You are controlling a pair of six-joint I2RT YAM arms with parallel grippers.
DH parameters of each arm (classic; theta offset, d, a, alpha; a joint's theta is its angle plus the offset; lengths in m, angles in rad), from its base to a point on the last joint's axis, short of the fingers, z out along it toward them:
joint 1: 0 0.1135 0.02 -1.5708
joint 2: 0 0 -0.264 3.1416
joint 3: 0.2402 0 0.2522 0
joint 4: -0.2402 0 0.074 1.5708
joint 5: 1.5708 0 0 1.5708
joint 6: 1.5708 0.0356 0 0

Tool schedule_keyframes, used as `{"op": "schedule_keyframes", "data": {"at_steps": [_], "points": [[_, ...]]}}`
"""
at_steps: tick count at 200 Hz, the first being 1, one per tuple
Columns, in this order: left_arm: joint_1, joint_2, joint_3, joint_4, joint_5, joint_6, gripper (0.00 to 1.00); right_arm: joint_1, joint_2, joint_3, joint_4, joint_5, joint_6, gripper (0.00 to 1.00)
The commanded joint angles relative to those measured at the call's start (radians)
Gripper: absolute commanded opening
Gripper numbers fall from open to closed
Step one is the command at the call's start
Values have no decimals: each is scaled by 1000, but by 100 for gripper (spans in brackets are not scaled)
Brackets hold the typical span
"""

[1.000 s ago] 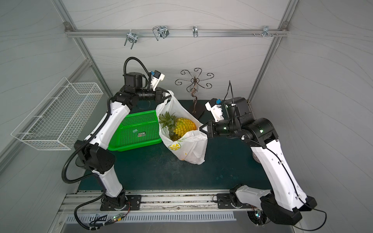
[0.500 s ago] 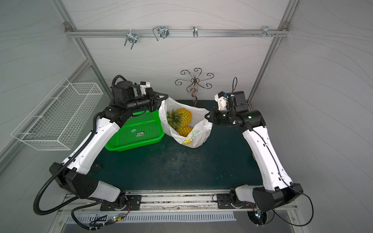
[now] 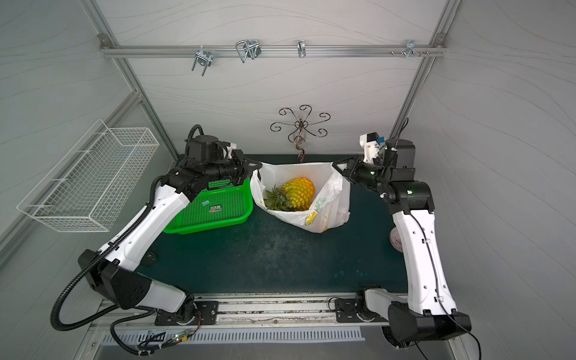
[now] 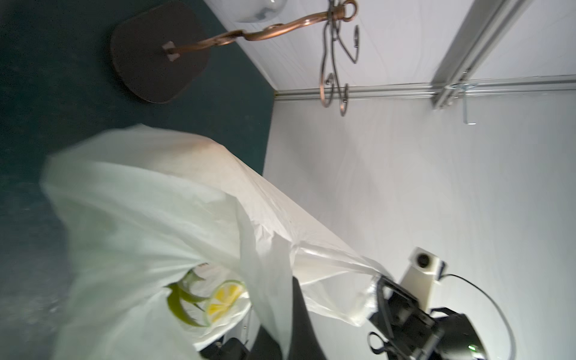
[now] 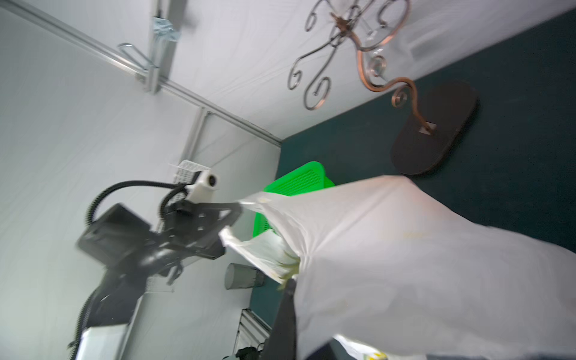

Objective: Place the pineapple into a plastic bag & tie a knot
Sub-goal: Adjust the plastic bag at the center of the board.

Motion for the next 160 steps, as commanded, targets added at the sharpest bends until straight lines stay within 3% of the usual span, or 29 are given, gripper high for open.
{"op": "schedule_keyframes", "data": {"at_steps": [1, 11, 18, 32, 41, 49, 62, 76, 84, 92, 101, 112, 123, 131, 143, 160], "points": [[10, 69, 144, -154, -42, 226, 0, -6, -35, 46, 361, -170, 83, 0], [-1, 111, 240, -188, 38, 217, 0, -6, -32, 63, 295, -125, 36, 0], [-9, 126, 274, -115, 147, 139, 0, -8, -28, 71, 212, -66, -13, 0], [-61, 114, 299, 275, 288, -165, 0, -11, -16, 54, 47, 80, -89, 0], [-114, 101, 293, 576, 265, -334, 0, -17, -10, 20, -16, 138, -112, 0], [-149, 108, 328, 691, 225, -387, 0, -19, -3, -13, -41, 149, -113, 0], [-150, 124, 394, 591, 224, -317, 0, -20, 4, -41, -64, 121, -105, 0], [-92, 111, 361, 264, 172, -94, 0, -20, -5, -41, -64, 92, -93, 0], [-63, 97, 313, 123, 126, -28, 0, -20, -18, -33, -67, 95, -99, 0], [-58, 81, 248, 169, 161, -69, 0, -20, -28, -22, -84, 112, -117, 0], [-118, 68, 222, 346, 189, -174, 0, -20, -35, -15, -104, 118, -142, 0], [-225, 91, 348, 384, 179, -90, 0, -21, -31, -25, -96, 78, -138, 0], [-262, 144, 532, 120, 147, 117, 0, -21, -25, -23, -77, 25, -123, 0], [-237, 173, 579, -66, 119, 234, 0, -22, -29, -9, -68, 17, -123, 0], [-148, 173, 481, -157, 125, 268, 0, -37, -51, 16, -61, 49, -131, 0], [-34, 116, 208, -44, 196, 163, 0, -98, -88, 46, -66, 93, -138, 0]]}}
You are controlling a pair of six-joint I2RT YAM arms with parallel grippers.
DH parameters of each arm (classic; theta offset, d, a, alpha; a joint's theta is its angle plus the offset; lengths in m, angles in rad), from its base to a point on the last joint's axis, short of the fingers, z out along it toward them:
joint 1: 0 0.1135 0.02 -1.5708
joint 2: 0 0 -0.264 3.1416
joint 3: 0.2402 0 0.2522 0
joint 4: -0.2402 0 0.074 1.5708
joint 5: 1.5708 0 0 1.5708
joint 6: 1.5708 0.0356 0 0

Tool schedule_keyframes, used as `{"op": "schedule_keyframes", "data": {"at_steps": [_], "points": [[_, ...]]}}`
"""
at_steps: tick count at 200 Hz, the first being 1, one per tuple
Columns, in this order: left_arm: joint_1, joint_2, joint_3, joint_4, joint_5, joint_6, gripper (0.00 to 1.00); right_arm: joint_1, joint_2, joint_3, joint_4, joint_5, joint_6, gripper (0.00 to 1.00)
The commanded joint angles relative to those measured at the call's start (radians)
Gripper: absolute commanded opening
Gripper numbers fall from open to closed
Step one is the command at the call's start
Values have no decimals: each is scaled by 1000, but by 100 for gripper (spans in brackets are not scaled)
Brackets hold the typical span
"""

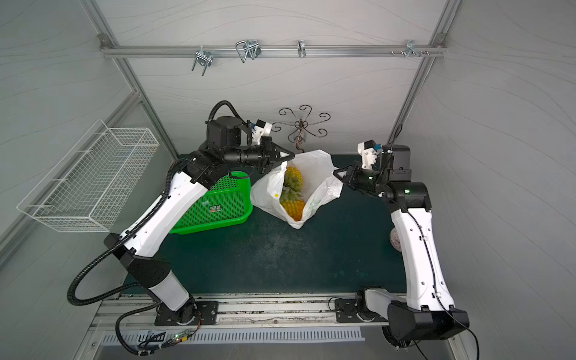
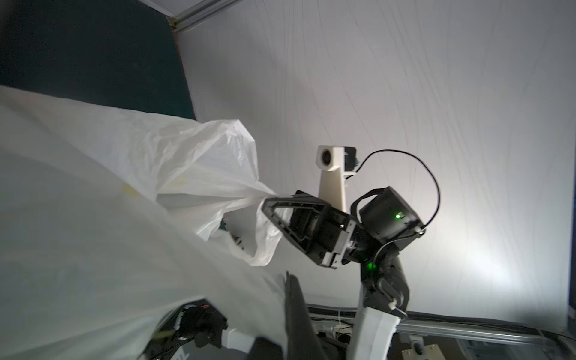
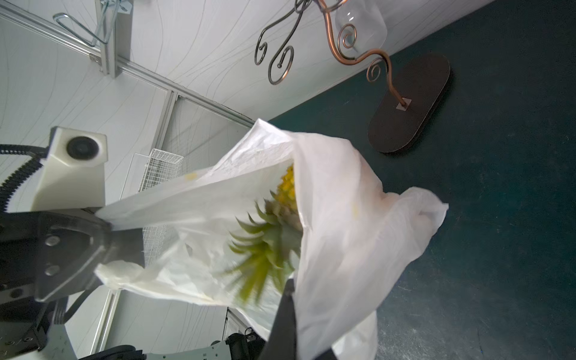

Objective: Place the pineapple into a plastic bag & tie a knot
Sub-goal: Adjust the plastic bag at the center of the board.

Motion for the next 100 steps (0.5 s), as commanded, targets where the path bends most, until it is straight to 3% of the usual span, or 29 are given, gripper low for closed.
{"op": "schedule_keyframes", "data": {"at_steps": [1, 18, 41, 58, 84, 100], "points": [[157, -63, -199, -2, 51, 39, 0, -72, -88, 80, 77, 28, -31, 0], [181, -112, -252, -4, -17, 61, 0, -79, -112, 78, 130, -2, -5, 0], [177, -110, -199, -155, -119, 197, 0, -75, -154, -41, 455, -186, 183, 0], [178, -94, -126, -210, -62, 225, 0, -75, -143, 11, 340, -136, 109, 0], [152, -151, -142, 93, 148, 42, 0, -87, -106, 75, 33, 145, -1, 0], [167, -174, -247, 509, 287, -267, 0, -87, -125, 33, 4, 246, -14, 0]]}}
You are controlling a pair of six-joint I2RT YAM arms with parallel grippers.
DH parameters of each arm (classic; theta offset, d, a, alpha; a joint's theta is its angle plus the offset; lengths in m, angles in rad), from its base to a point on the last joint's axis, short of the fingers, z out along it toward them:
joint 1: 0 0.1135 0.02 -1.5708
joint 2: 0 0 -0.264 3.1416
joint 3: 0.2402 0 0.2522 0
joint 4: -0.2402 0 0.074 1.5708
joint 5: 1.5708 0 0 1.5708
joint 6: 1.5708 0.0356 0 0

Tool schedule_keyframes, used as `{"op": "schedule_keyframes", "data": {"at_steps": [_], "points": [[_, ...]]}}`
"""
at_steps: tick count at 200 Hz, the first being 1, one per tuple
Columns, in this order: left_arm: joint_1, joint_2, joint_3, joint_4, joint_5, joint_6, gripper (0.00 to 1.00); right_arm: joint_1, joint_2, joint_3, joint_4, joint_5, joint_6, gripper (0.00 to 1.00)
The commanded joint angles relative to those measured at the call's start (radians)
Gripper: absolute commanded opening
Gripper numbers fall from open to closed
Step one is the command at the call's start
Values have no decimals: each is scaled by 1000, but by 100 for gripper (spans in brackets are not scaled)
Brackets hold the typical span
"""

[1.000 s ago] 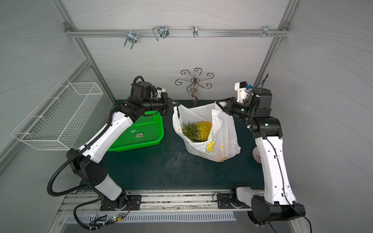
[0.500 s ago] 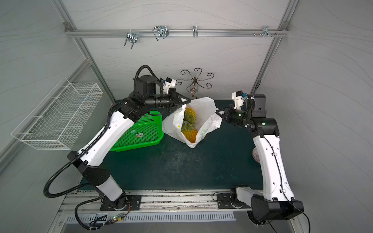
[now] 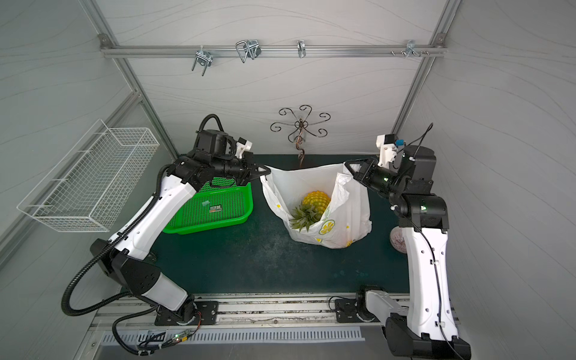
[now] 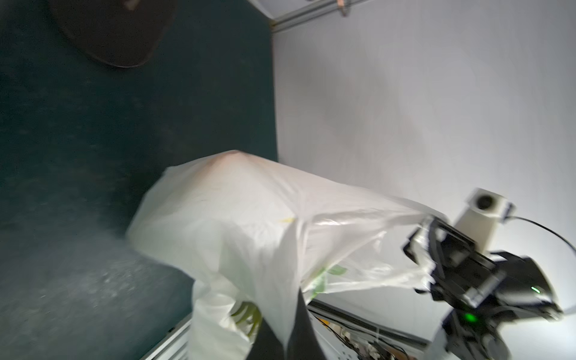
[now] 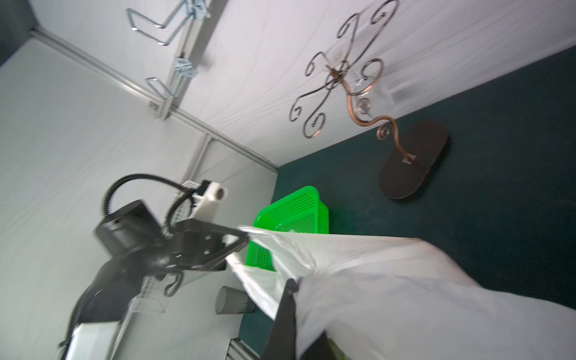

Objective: Place the pineapple into a plastic bag & tie a knot
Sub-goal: Adjust the plastic bag at the center of the board.

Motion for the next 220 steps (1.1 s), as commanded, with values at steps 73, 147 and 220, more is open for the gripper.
{"op": "schedule_keyframes", "data": {"at_steps": [73, 147, 220], "points": [[36, -104, -239, 1076, -46, -850, 0, -13, -14, -50, -64, -95, -99, 0], [-5, -136, -154, 118, -164, -86, 0, -13, -43, -107, -74, 61, -172, 0], [-74, -172, -229, 206, -236, -225, 0, -14, 11, -8, -372, 272, -245, 64]]}}
